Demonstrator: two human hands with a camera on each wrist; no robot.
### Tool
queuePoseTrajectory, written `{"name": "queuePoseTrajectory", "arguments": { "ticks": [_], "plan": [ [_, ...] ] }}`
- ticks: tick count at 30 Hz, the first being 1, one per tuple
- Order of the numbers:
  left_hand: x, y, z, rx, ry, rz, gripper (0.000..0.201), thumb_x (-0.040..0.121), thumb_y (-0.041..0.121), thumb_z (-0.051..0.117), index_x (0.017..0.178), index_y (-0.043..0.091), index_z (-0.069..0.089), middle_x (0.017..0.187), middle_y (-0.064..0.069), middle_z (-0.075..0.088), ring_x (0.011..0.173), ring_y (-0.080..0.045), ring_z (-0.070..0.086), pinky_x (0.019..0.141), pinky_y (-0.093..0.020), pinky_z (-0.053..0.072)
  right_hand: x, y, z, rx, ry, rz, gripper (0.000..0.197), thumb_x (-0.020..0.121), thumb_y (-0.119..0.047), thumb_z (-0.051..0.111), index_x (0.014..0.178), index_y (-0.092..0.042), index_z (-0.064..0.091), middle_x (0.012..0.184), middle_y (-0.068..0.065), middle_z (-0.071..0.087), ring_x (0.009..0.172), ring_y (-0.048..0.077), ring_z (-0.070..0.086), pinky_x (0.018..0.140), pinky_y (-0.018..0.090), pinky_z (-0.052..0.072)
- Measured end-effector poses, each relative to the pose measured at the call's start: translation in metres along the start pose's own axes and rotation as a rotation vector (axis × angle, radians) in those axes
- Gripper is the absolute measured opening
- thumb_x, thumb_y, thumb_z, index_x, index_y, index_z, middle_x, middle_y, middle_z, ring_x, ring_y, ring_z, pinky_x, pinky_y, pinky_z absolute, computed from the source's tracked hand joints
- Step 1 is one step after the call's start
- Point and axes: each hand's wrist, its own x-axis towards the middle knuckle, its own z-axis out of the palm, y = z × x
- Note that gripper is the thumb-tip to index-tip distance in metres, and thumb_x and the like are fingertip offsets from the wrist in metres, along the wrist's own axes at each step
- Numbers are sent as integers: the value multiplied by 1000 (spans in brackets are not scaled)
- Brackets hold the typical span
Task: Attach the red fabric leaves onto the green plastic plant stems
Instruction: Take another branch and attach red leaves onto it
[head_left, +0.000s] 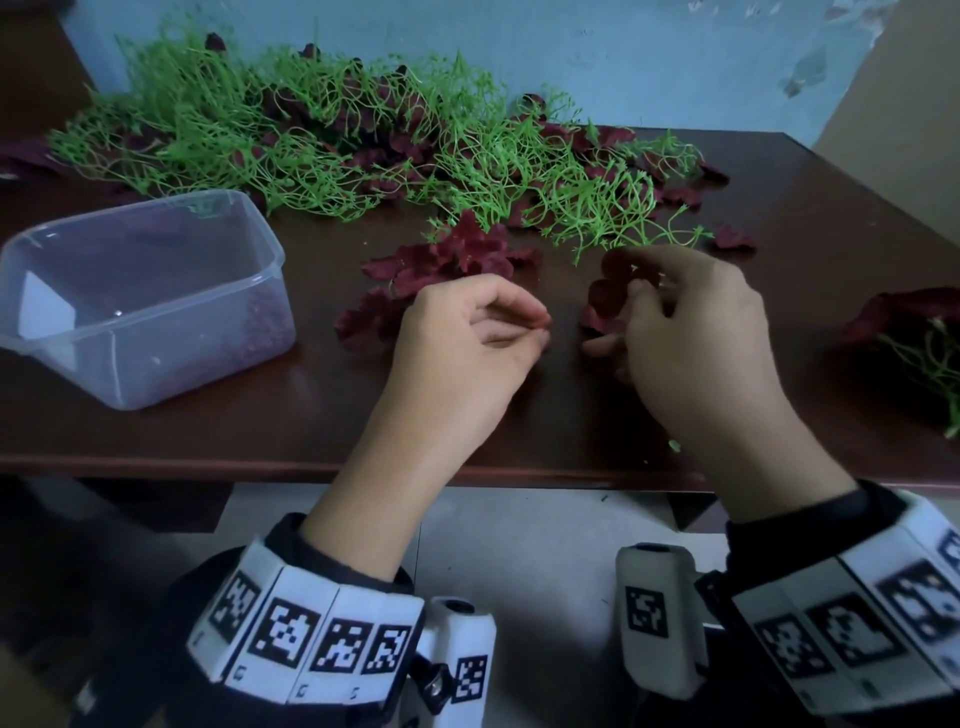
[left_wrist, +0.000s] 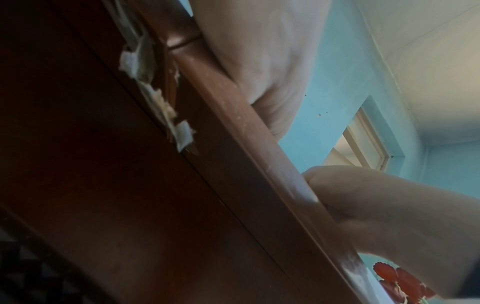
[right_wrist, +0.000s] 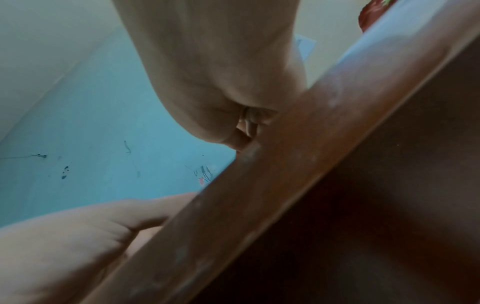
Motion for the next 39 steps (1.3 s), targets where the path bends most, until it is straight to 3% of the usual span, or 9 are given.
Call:
{"name": "queuePoseTrajectory", "arguments": {
  "ticks": [3, 5, 10, 15, 19, 21, 26, 32, 39],
  "plan": [
    [-1, 0, -1, -25, 27, -7, 12, 87, 3, 78, 94, 12, 80, 82, 3, 79, 80, -4, 76, 74, -11, 53, 1, -1, 2, 86, 24, -43, 20, 96, -15, 57, 89, -13, 75, 70, 1, 74, 60, 8, 72, 67, 39, 62],
    [0, 0, -1, 0, 36, 24, 8, 88, 6, 77, 92, 11, 81, 80, 4, 79, 78, -3, 75, 74, -11, 53, 0, -1, 4, 220, -14, -19, 16, 93, -13, 65, 83, -14, 77, 67, 2, 74, 60, 14, 74, 66, 40, 62],
    [1, 2, 0, -28, 35, 124, 7, 89, 4, 76, 87, 10, 73, 80, -1, 76, 73, -7, 72, 70, -17, 55, -5, -8, 7, 463, -128, 110, 4, 89, -3, 71, 90, 0, 69, 64, 10, 73, 60, 17, 74, 50, 22, 54],
    [1, 0, -2, -31, 38, 174, 9, 85, 5, 80, 85, 12, 75, 84, -3, 75, 74, -11, 71, 68, -23, 56, -7, -9, 8, 454, -142, 135, 8, 85, -8, 76, 84, -5, 69, 63, 6, 74, 59, 15, 74, 49, 27, 54],
    [1, -2, -2, 105, 10, 217, 16, 79, 15, 86, 83, 28, 78, 110, 0, 66, 91, -8, 68, 73, -18, 49, -7, -9, 8, 507, -114, 175, 8, 82, -7, 79, 83, -4, 71, 63, 5, 73, 56, 13, 71, 49, 21, 52],
    [2, -4, -2, 77, 0, 211, 19, 79, 14, 86, 84, 30, 77, 110, 3, 67, 98, -10, 69, 80, -25, 54, -8, -11, 9, 576, -166, 225, 5, 85, -7, 75, 83, -5, 71, 64, 6, 73, 58, 12, 70, 51, 21, 53],
    [3, -6, -3, 33, 29, 179, 12, 80, 13, 85, 86, 22, 80, 90, 5, 75, 87, -15, 73, 84, -47, 60, -10, -15, 6, 682, -302, 310, 14, 95, -7, 63, 82, -6, 70, 65, 8, 72, 62, 18, 73, 56, 24, 58],
    [4, -4, -3, 15, 40, 135, 11, 81, 11, 85, 85, 20, 81, 86, 5, 75, 86, -14, 74, 86, -44, 60, -10, -13, 6, 591, -299, 199, 11, 95, -5, 63, 87, -6, 70, 71, 9, 75, 66, 19, 75, 55, 22, 56],
    [5, -5, -6, 1, 60, 131, 10, 79, 4, 84, 86, 11, 82, 86, 3, 75, 83, -7, 72, 79, -21, 55, -9, -8, 4, 462, -333, 40, 15, 96, -5, 61, 87, -9, 73, 72, 7, 75, 67, 15, 74, 62, 22, 59]
  ]
}}
